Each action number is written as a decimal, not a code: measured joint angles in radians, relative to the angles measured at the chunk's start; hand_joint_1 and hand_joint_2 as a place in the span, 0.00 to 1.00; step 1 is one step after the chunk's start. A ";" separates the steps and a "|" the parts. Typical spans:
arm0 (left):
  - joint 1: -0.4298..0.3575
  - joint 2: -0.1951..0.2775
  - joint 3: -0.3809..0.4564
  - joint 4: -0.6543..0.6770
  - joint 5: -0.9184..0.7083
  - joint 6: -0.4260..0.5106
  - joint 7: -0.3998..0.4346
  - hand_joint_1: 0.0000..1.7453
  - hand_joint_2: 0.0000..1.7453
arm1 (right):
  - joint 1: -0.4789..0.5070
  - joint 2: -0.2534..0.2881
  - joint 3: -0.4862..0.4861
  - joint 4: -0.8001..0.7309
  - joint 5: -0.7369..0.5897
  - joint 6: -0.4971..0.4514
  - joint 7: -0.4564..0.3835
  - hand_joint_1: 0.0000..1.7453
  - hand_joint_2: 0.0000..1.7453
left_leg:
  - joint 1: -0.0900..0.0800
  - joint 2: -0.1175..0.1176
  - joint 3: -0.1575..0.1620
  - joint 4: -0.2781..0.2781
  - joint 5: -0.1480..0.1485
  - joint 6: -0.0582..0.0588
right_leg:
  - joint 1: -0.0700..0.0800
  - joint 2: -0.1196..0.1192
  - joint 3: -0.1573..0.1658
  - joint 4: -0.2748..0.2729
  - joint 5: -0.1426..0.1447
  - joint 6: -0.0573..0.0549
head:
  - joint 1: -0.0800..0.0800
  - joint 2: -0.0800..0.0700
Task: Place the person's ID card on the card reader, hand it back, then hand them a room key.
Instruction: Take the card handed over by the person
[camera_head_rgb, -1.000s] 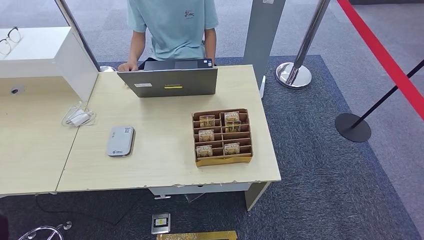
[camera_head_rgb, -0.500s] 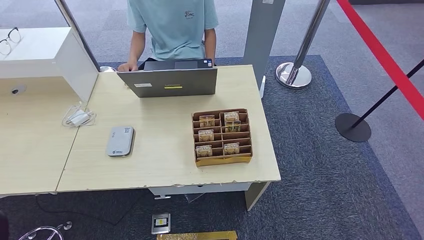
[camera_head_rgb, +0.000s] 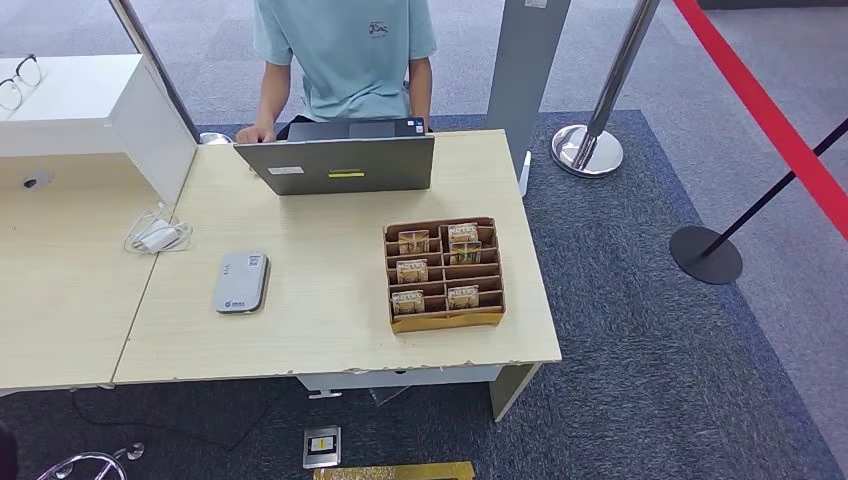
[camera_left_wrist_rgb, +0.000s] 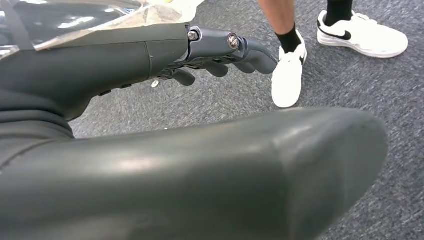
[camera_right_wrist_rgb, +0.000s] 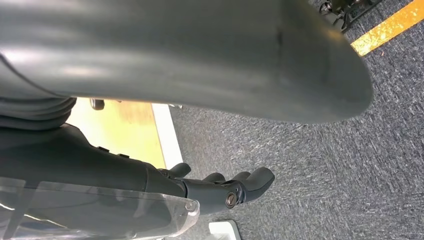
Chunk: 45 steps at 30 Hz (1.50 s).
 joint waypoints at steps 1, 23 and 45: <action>0.000 0.002 0.000 0.001 0.000 0.000 -0.001 0.00 0.00 | 0.000 0.000 0.001 0.000 0.000 0.001 0.000 0.00 0.00 | 0.000 0.000 0.000 0.000 0.000 0.000 | 0.000 0.000 0.000 0.000 0.000 0.000 | 0.000 0.000; -0.022 0.102 0.047 0.011 0.381 0.023 -0.344 0.00 0.00 | -0.002 -0.004 0.010 0.000 -0.019 0.004 -0.008 0.00 0.00 | 0.000 0.000 0.000 0.000 0.000 0.000 | 0.000 0.000 0.000 0.000 0.000 0.000 | 0.000 0.000; 0.140 0.120 -0.217 -0.531 1.028 -0.080 -0.220 0.00 0.00 | -0.006 -0.014 0.010 0.000 -0.069 -0.012 -0.021 0.00 0.00 | 0.001 -0.001 0.003 0.000 -0.001 -0.001 | 0.001 0.000 0.001 0.000 -0.002 0.001 | 0.000 0.000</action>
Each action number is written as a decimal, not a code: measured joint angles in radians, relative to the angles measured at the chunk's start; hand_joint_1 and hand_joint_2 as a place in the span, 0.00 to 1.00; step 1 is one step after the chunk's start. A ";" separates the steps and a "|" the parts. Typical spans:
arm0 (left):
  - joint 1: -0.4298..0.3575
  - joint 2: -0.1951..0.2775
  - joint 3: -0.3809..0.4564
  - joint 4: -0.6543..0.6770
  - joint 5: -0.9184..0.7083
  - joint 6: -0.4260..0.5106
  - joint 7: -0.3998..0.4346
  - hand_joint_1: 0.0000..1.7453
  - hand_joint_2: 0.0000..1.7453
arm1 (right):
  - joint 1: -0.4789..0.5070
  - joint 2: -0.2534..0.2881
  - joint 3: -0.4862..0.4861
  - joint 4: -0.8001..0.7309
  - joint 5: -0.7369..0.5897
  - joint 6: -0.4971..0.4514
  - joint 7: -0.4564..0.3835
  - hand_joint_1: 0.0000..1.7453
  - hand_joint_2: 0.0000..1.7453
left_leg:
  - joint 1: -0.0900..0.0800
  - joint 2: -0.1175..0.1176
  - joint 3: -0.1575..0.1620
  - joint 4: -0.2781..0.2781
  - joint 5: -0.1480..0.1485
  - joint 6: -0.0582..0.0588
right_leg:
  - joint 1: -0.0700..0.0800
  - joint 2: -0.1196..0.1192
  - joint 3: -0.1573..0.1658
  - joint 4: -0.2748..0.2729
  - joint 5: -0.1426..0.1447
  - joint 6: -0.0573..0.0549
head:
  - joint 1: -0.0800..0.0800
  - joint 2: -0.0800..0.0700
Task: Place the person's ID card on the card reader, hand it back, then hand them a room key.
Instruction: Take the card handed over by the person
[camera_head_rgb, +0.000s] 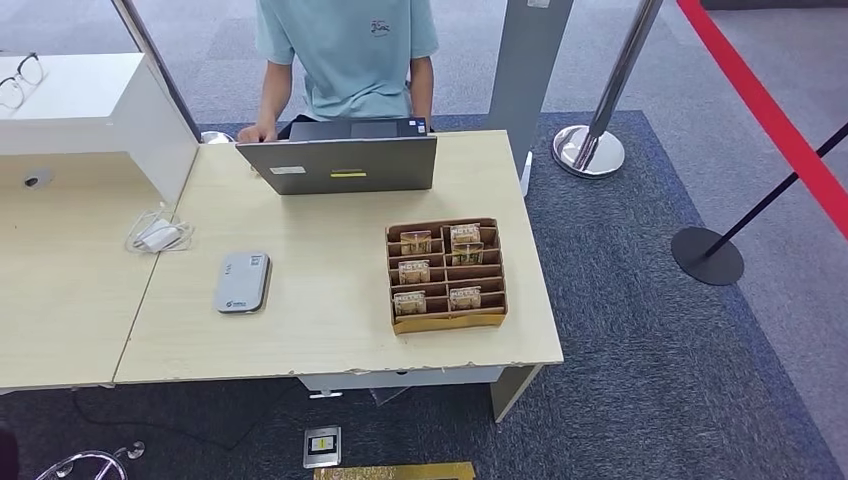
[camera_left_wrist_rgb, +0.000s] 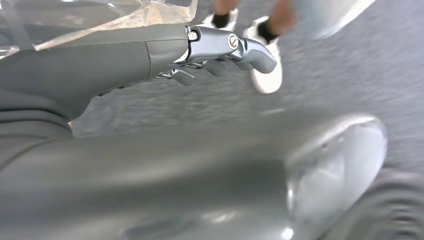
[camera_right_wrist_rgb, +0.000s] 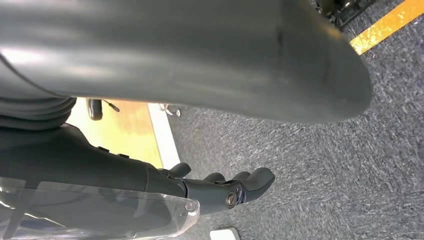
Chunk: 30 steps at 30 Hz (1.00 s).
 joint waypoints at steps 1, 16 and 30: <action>0.024 -0.001 -0.046 -0.054 0.037 0.037 0.011 0.00 0.00 | -0.001 0.000 0.000 0.000 -0.001 0.000 0.000 0.00 0.00 | 0.000 0.000 0.000 0.000 0.000 0.000 | 0.000 0.000 0.000 0.000 0.000 0.000 | 0.000 0.000; 0.136 -0.003 -0.532 -0.631 0.014 0.117 0.113 0.00 0.00 | -0.004 0.003 0.006 0.000 -0.004 0.021 -0.021 0.00 0.00 | 0.000 0.001 0.004 0.000 0.000 0.000 | 0.000 0.001 0.004 0.000 0.000 0.000 | 0.000 0.000; 0.147 0.055 -0.726 -0.810 -0.054 0.117 0.226 0.00 0.00 | -0.004 0.003 0.012 0.002 -0.004 0.041 -0.029 0.00 0.00 | 0.000 0.001 0.004 0.000 -0.001 0.001 | 0.000 0.001 0.004 0.000 0.000 0.000 | 0.000 0.000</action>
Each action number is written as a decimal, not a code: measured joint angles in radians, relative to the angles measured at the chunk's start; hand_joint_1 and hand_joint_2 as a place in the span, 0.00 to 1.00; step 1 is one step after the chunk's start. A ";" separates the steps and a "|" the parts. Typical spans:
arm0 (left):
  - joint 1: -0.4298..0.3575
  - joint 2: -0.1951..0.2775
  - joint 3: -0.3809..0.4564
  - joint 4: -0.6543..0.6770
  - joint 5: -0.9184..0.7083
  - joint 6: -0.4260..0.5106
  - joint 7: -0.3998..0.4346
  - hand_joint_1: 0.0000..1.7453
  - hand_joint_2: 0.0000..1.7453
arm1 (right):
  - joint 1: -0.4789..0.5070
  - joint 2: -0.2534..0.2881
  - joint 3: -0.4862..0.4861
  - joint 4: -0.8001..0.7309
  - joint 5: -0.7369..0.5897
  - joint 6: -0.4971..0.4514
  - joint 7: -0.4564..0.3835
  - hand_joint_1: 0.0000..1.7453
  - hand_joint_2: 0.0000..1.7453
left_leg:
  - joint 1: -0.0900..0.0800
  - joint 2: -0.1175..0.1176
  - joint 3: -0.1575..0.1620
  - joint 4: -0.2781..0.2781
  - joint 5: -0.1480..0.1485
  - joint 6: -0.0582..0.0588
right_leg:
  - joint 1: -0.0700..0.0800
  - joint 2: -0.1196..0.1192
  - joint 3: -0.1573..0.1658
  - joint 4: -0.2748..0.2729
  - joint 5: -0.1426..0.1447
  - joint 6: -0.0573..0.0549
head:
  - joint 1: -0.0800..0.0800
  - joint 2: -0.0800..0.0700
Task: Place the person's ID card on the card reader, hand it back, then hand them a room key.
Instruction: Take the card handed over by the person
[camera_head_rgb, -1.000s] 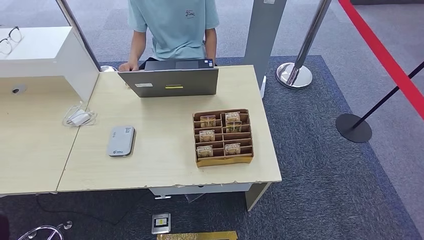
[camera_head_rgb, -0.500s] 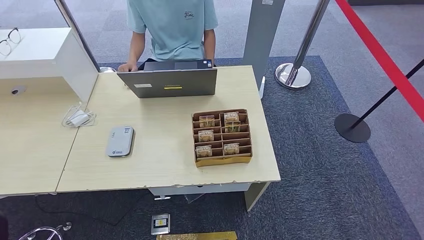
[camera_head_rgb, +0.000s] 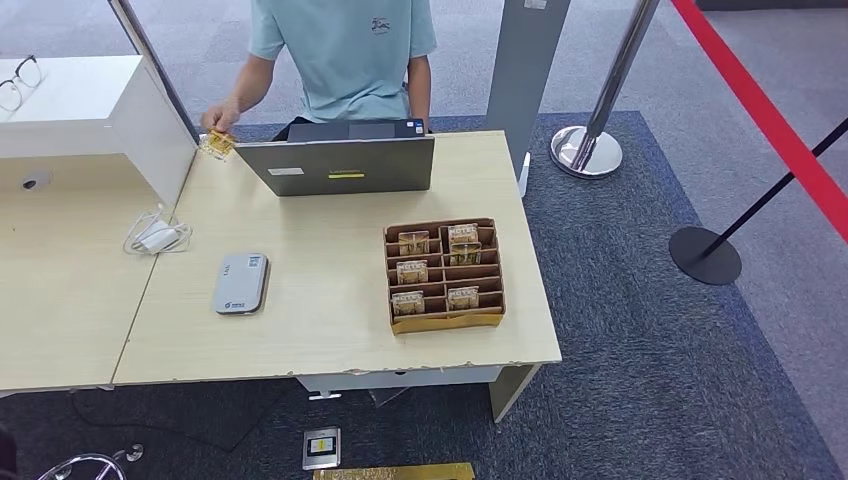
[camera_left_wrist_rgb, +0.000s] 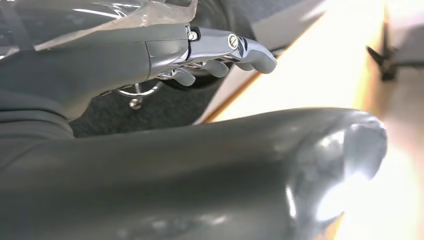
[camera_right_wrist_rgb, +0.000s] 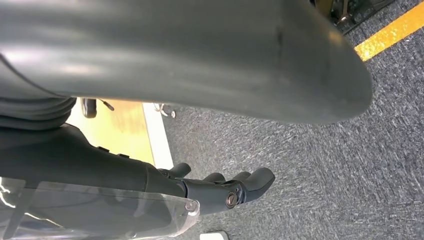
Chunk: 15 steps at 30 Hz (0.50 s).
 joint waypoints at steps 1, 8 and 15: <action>-0.001 0.012 -0.014 -0.017 -0.019 0.000 0.020 0.00 0.00 | 0.000 0.000 0.001 0.001 0.000 0.004 -0.002 0.00 0.00 | 0.000 0.000 0.000 0.000 0.000 0.000 | 0.000 0.000 0.000 0.000 0.000 0.000 | 0.000 0.000; -0.028 0.096 -0.123 -0.124 -0.102 0.000 0.120 0.00 0.00 | 0.000 -0.001 0.005 0.003 0.008 0.030 -0.019 0.00 0.00 | 0.000 0.000 0.001 0.000 0.000 0.000 | 0.000 0.000 0.000 0.000 0.000 0.000 | 0.000 0.000; -0.084 0.181 -0.242 -0.178 -0.170 0.000 0.214 0.00 0.00 | 0.000 0.000 0.007 0.003 0.012 0.053 -0.035 0.00 0.00 | 0.000 0.000 0.001 0.000 0.000 0.000 | 0.000 0.000 0.000 0.000 0.000 0.000 | 0.000 0.000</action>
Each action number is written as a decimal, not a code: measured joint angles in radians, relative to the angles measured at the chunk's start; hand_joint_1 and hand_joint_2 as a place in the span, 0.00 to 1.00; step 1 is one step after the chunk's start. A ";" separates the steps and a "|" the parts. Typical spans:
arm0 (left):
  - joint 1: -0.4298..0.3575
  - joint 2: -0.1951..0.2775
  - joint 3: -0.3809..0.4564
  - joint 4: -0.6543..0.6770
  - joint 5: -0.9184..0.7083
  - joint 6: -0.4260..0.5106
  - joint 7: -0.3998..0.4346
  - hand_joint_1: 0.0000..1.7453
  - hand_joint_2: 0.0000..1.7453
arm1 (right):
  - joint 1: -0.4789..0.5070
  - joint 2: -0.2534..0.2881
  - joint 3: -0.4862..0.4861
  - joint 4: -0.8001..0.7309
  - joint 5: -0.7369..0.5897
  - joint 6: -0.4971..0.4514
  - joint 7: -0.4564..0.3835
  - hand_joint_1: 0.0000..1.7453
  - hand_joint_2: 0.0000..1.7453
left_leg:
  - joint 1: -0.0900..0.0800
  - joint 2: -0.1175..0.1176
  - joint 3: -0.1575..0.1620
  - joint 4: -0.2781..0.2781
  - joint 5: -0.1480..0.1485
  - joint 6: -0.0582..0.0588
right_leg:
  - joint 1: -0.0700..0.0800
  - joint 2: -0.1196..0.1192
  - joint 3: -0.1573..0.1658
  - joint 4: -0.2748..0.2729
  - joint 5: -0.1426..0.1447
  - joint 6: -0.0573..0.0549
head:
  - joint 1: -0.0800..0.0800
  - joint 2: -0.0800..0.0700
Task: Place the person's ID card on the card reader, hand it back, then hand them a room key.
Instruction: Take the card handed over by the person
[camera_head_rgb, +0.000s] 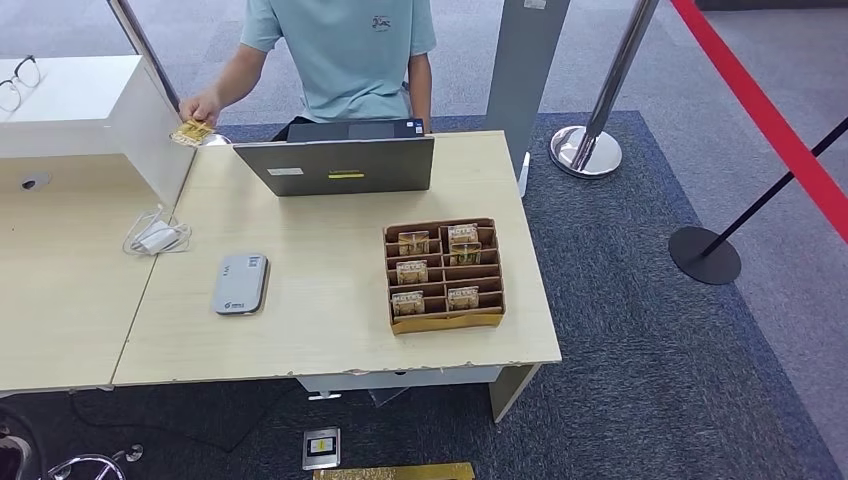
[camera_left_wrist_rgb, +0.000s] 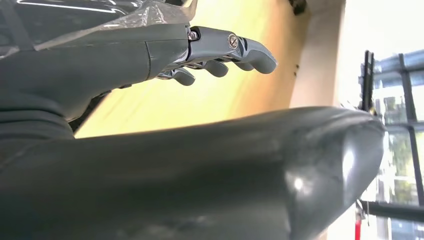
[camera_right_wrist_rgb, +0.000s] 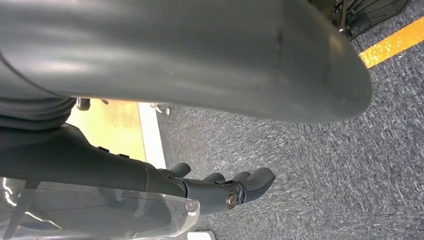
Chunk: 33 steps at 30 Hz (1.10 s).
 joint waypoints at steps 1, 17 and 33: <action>-0.009 0.013 -0.021 -0.002 -0.010 0.000 0.013 0.00 0.00 | 0.000 0.000 0.001 0.000 0.001 0.003 -0.001 0.00 0.00 | 0.000 0.000 0.000 0.000 0.000 0.000 | 0.000 0.000 0.000 0.000 0.000 0.000 | 0.000 0.000; -0.234 0.151 -0.442 0.055 -0.260 -0.227 0.237 0.00 1.00 | -0.001 0.007 0.037 0.000 0.031 0.054 -0.020 0.00 0.00 | 0.000 0.001 0.000 0.000 0.000 0.000 | 0.000 0.001 -0.001 0.000 0.000 0.000 | 0.000 0.000; -0.443 0.246 -0.779 0.257 -0.555 -0.476 0.401 0.00 1.00 | 0.000 0.015 0.072 0.001 0.051 0.083 -0.031 0.00 0.00 | 0.000 0.001 -0.001 0.000 0.000 0.000 | 0.000 0.002 -0.001 0.000 0.000 0.000 | 0.000 0.000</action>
